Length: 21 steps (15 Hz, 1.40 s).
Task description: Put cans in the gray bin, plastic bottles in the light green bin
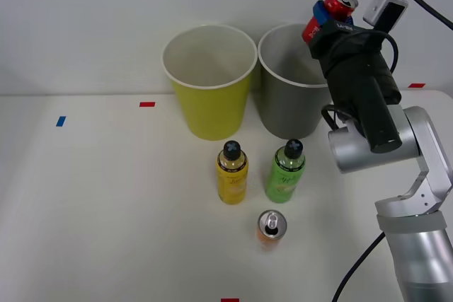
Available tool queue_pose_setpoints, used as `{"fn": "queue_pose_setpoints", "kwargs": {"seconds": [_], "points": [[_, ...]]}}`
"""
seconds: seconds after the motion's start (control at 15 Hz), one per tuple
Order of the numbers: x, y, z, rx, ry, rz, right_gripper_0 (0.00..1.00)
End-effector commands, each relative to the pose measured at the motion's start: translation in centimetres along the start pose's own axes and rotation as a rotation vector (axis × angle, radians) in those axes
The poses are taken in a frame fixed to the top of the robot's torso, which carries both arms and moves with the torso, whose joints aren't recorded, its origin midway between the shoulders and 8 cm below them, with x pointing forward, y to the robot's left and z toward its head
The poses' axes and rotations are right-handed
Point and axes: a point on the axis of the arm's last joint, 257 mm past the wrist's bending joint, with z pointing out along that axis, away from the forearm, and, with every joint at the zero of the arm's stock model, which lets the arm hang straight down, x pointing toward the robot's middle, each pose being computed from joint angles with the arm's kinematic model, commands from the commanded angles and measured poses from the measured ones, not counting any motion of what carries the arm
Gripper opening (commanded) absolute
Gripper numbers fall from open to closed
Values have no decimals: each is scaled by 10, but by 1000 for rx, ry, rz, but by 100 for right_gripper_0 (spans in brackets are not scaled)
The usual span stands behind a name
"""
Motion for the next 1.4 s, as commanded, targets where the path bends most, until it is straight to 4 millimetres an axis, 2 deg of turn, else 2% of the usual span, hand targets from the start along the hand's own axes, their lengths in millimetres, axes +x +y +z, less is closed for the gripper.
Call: {"fn": "queue_pose_setpoints", "kwargs": {"seconds": [0.07, 0.2, 0.27, 0.4, 1.4], "points": [[1, 2, 0, -3, 1, 2, 0], [2, 3, -1, -2, 2, -6, 0], [2, 2, -1, 1, 1, -16, 36], [5, 3, -2, -1, 6, -17, 100], [15, 12, -5, -16, 22, -42, 100]]}}
